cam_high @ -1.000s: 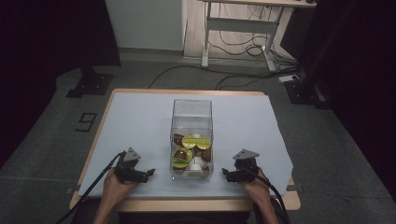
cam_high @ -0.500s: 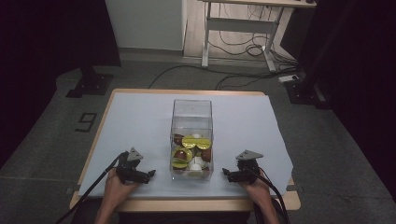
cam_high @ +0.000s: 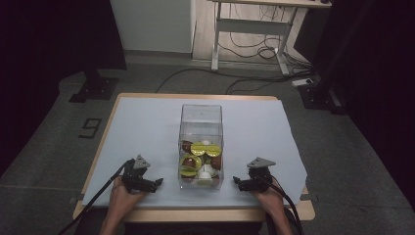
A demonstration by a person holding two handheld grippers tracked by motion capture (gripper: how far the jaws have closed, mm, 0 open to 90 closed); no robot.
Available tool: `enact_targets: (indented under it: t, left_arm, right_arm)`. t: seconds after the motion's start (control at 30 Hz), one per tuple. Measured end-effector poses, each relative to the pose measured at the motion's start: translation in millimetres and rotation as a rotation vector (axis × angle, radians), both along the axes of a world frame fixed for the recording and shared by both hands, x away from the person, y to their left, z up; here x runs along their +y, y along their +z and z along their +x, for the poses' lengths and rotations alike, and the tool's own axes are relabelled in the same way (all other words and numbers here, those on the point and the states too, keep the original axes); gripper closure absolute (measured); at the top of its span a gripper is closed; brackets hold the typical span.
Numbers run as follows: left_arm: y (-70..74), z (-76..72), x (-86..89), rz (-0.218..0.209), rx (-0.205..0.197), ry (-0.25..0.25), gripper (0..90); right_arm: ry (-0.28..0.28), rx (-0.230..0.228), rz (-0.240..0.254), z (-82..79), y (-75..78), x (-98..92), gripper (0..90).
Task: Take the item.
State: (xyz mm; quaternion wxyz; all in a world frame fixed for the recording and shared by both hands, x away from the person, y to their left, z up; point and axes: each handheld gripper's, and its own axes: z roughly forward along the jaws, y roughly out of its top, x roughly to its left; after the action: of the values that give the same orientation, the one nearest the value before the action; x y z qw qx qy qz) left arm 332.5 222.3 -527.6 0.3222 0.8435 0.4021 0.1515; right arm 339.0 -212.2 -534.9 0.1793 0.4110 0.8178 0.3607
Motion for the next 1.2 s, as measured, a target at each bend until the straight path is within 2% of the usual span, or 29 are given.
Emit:
enact_targets:
  t: [0.37, 0.43, 0.5, 0.67, 0.77, 0.83, 0.9, 0.97, 1.2]
  left_arm:
    - [0.0, -0.1, 0.0, 0.000, -0.001, 0.000, 2.1]
    - [0.0, -0.1, 0.0, 0.000, -0.001, 0.000, 2.1]
    - [0.0, -0.1, 0.0, 0.000, -0.001, 0.000, 2.1]
    - [0.0, -0.1, 0.0, 0.000, -0.001, 0.000, 2.1]
    - [0.0, -0.1, 0.0, 0.000, -0.001, 0.000, 2.1]
    - [-0.1, -0.2, 0.0, 0.000, -0.001, 0.000, 2.1]
    - [-0.1, -0.2, 0.0, 0.000, -0.002, 0.000, 2.1]
    - [-0.1, -0.2, 0.0, 0.000, -0.002, 0.000, 2.1]
    - [-0.1, -0.2, 0.0, 0.000, -0.002, 0.000, 2.1]
  right_arm:
    - [0.033, 0.035, -0.045, -3.3, 9.3, 2.5, 13.9]
    - [0.037, 0.034, -0.020, -6.2, 15.2, 2.4, 13.7]
    - [0.037, 0.035, -0.016, -6.7, 16.7, 2.4, 13.6]
    - [0.038, 0.011, -0.026, -9.5, 25.4, 5.0, 13.5]
    - [0.061, 0.011, -0.006, -11.4, 32.1, 7.2, 13.5]
    - [0.089, 0.007, -0.008, -13.6, 40.5, 10.2, 13.5]
    - [0.097, 0.007, -0.010, -14.0, 42.7, 10.8, 13.5]
    - [0.137, 0.005, -0.016, -15.0, 52.3, 12.8, 13.4]
    - [0.173, 0.000, 0.007, -15.6, 66.2, 14.8, 13.3]
